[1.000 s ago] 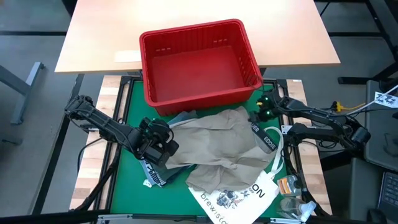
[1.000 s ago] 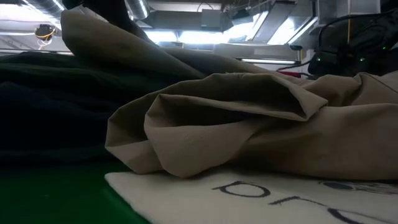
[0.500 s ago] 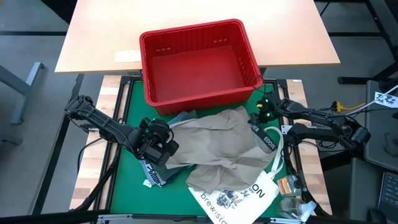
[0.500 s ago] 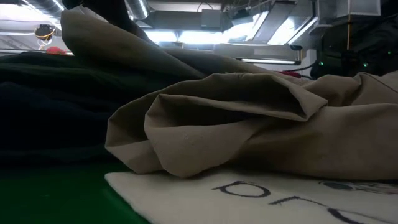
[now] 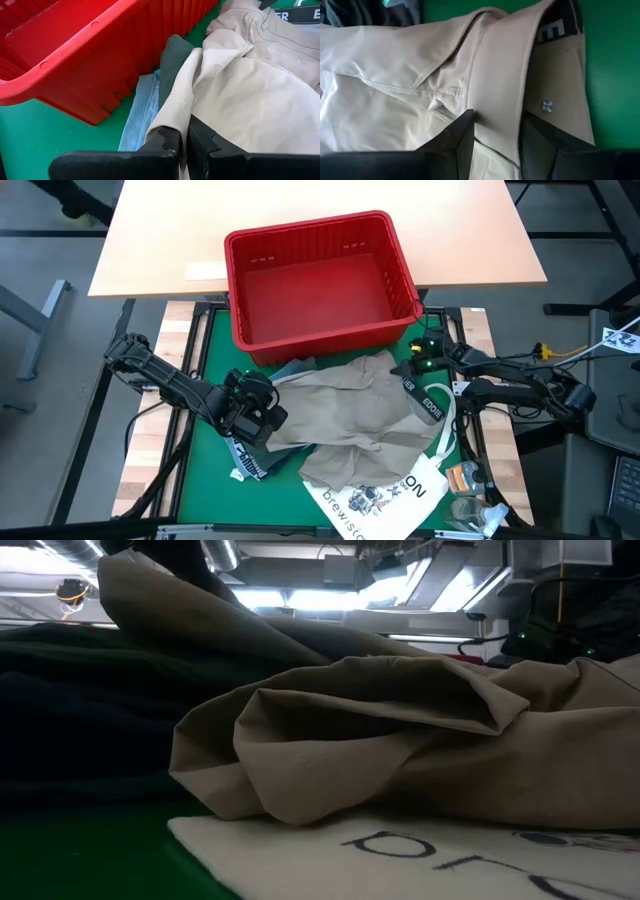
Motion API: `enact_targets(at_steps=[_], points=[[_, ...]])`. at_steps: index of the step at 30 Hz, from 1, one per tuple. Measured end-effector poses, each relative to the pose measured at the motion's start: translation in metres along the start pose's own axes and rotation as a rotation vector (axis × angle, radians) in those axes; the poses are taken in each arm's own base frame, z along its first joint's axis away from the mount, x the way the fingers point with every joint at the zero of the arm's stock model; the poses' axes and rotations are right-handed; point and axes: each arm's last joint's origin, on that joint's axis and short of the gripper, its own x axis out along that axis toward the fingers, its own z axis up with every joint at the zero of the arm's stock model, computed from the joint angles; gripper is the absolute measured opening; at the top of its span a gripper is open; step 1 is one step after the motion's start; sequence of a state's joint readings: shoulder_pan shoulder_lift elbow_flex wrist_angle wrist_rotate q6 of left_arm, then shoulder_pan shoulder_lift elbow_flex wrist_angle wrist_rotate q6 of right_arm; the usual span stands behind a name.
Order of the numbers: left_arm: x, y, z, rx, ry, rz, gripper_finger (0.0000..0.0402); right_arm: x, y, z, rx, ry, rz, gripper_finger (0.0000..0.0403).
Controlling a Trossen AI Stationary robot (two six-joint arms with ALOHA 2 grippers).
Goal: Fold Laundry from Bin
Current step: Fold the light brown shorts
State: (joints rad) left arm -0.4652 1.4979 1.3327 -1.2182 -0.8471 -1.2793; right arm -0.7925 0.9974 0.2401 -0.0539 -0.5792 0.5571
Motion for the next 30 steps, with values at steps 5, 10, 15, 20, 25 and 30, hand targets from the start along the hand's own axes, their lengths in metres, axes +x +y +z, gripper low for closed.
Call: enact_targets(at_steps=[5, 10, 15, 20, 25, 30], points=[[0.0, 0.0, 0.0, 0.0, 0.0, 0.0, 0.0006, 0.0, -0.002, 0.002, 0.014, -0.049, -0.071, 0.0143], [0.0, 0.0, 0.0, 0.0, 0.0, 0.0, 0.0006, 0.0, -0.002, 0.003, 0.054, -0.071, -0.092, 0.0143], [0.0, 0.0, 0.0, 0.0, 0.0, 0.0, 0.0006, 0.0, 0.0, 0.006, 0.039, -0.1, -0.066, 0.0141], [0.0, 0.0, 0.0, 0.0, 0.0, 0.0, 0.0006, -0.001, 0.006, 0.011, -0.006, -0.12, 0.028, 0.0098], [0.0, 0.0, 0.0, 0.0, 0.0, 0.0, 0.0006, -0.001, 0.006, 0.012, -0.006, -0.137, 0.008, 0.0016], [0.002, 0.001, 0.002, -0.008, 0.0, 0.01, 0.0006, -0.001, 0.004, 0.013, -0.001, -0.173, -0.046, 0.0012]])
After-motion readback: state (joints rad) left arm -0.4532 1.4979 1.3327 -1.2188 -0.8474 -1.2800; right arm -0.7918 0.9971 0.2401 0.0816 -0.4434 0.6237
